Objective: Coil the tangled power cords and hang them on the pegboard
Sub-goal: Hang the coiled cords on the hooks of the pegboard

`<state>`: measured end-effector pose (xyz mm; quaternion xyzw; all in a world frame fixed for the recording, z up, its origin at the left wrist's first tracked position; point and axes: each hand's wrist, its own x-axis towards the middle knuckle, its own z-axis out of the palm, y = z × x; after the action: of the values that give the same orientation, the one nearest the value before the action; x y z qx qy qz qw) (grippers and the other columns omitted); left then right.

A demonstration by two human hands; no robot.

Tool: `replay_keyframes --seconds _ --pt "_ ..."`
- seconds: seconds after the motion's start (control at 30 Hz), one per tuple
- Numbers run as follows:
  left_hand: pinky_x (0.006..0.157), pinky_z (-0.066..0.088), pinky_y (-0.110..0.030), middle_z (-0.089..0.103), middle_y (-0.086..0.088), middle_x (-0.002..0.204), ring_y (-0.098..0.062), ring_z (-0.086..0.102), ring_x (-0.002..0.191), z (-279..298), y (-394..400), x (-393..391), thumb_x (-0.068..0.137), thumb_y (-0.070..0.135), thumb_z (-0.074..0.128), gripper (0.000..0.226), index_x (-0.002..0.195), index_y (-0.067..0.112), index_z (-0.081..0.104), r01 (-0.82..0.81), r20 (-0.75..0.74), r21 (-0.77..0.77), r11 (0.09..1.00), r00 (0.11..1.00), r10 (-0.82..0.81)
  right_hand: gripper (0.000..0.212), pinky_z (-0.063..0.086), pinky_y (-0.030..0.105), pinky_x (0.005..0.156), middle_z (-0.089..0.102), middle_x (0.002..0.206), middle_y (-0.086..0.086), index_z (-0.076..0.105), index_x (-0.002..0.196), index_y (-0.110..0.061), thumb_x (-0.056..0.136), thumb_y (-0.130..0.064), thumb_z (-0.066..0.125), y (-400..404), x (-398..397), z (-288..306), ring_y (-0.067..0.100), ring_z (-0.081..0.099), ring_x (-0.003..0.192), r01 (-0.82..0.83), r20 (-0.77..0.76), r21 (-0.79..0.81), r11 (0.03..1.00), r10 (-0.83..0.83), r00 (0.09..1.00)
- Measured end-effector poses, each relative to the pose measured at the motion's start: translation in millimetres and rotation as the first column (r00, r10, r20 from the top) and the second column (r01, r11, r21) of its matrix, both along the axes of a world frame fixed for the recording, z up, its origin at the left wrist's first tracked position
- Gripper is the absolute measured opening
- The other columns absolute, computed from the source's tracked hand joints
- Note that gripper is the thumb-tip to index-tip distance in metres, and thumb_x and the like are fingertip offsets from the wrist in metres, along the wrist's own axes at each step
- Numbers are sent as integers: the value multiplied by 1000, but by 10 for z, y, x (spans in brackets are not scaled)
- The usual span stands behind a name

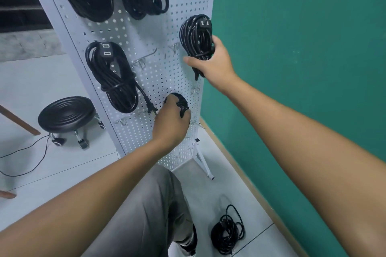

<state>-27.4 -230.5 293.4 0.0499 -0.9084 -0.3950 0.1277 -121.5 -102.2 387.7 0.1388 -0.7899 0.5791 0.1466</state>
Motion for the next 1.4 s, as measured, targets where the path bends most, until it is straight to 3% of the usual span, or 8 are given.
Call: replay_keyframes --seconds 0.17,0.4,0.57,0.7,0.93,1.13,1.23,1.4 --pt "72 50 -39 67 -5 95 -24 63 84 -9 5 35 103 34 59 35 127 14 46 59 4 -38 998 998 -59 67 51 23 91 67 113 -10 49 128 -20 75 -29 89 -103 -143 48 8 66 104 53 16 -54 997 -52 999" --pt "76 48 -36 66 -3 103 -24 62 87 -5 11 -25 102 34 60 34 125 13 46 79 3 -41 996 997 -79 68 53 34 100 67 118 -9 54 128 -20 73 -35 91 -53 -326 -4 10 66 108 -95 137 140 986 76 988" --pt "81 53 -43 67 -4 98 -26 64 87 -53 -10 -18 103 33 59 32 125 13 46 102 15 -79 992 995 -101 36 54 25 93 70 107 -12 62 111 -26 83 -31 84 -74 -431 -88 4 67 97 -167 189 160 973 136 973" --pt "83 53 -45 68 -6 97 -28 64 91 -112 -19 -2 102 32 59 34 126 11 48 110 25 -79 991 994 -109 57 56 28 94 70 113 -9 61 127 -19 80 -36 87 -68 -454 -176 7 68 102 -166 216 149 975 132 967" --pt "84 53 -44 68 -6 104 -29 64 94 -155 -46 -35 102 34 60 39 130 10 49 104 43 -98 990 994 -100 67 59 34 90 72 110 -9 60 127 -21 68 -36 88 -61 -516 -125 12 71 98 -158 222 209 965 110 969" --pt "83 53 -45 68 -5 105 -27 64 91 -160 -50 -36 102 35 60 40 132 12 47 108 63 -115 987 993 -102 76 50 23 84 65 122 -8 45 146 -21 83 -41 83 15 -396 -109 6 65 103 -224 296 278 934 139 945" --pt "84 53 -45 68 -5 106 -28 63 92 -165 -46 -22 103 34 59 39 132 12 47 119 74 -129 985 991 -110 84 47 27 88 62 109 -11 33 155 -19 88 -41 78 121 -316 -177 9 64 98 -199 305 317 927 99 947" --pt "84 53 -44 66 -5 106 -30 64 97 -212 30 8 103 35 59 39 131 11 47 170 87 -160 973 984 -157 89 47 32 93 55 132 1 31 157 -21 87 -49 77 562 -99 -393 20 59 113 -109 302 396 912 -17 953"
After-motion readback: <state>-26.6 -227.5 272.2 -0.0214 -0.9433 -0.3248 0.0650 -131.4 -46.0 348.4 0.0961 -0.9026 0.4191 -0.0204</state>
